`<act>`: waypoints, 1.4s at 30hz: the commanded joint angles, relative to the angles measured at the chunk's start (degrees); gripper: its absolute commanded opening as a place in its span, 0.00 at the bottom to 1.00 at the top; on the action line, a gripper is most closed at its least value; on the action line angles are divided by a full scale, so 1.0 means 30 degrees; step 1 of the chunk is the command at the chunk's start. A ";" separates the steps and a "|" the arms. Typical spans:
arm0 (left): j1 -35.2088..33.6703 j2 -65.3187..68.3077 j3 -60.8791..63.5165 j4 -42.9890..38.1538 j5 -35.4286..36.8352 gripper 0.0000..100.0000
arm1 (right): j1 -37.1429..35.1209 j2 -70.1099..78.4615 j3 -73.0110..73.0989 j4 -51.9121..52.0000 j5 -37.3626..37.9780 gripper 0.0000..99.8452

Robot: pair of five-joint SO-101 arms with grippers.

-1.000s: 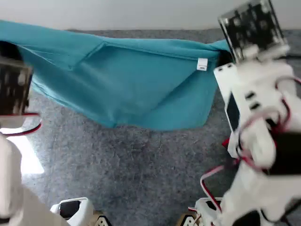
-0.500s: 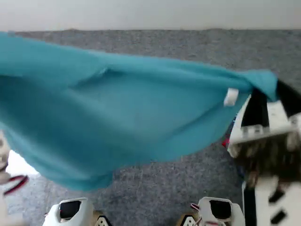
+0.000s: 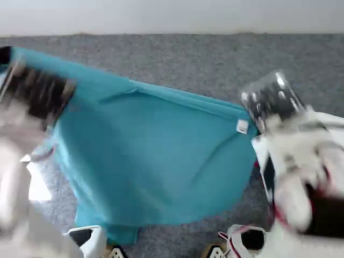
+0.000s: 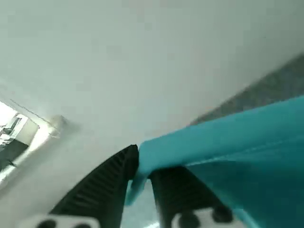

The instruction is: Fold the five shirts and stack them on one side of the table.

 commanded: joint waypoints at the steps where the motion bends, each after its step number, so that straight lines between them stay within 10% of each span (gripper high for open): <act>1: -0.0117 0.1436 0.4527 -0.2930 -0.0469 0.01 | -0.0337 0.1656 0.3165 -0.2945 -0.0352 0.01; 13: -0.0088 0.9495 0.8952 -1.6557 -0.0469 0.01 | -0.1363 1.1062 0.4835 -1.4608 -0.0352 0.01; 24: 0.1289 1.4740 0.6051 -2.4234 -0.0469 0.01 | -0.1070 1.9736 -0.3985 -1.7363 -0.0264 0.01; 32: 0.1348 1.7231 0.1802 -1.9868 -0.0469 0.01 | -0.1245 2.3663 -0.8733 -1.5077 -0.0234 0.01; 42: 0.1407 1.7231 -0.1978 -0.5216 -0.0498 0.01 | -0.1568 2.4190 -0.9201 -0.5758 -0.0205 0.01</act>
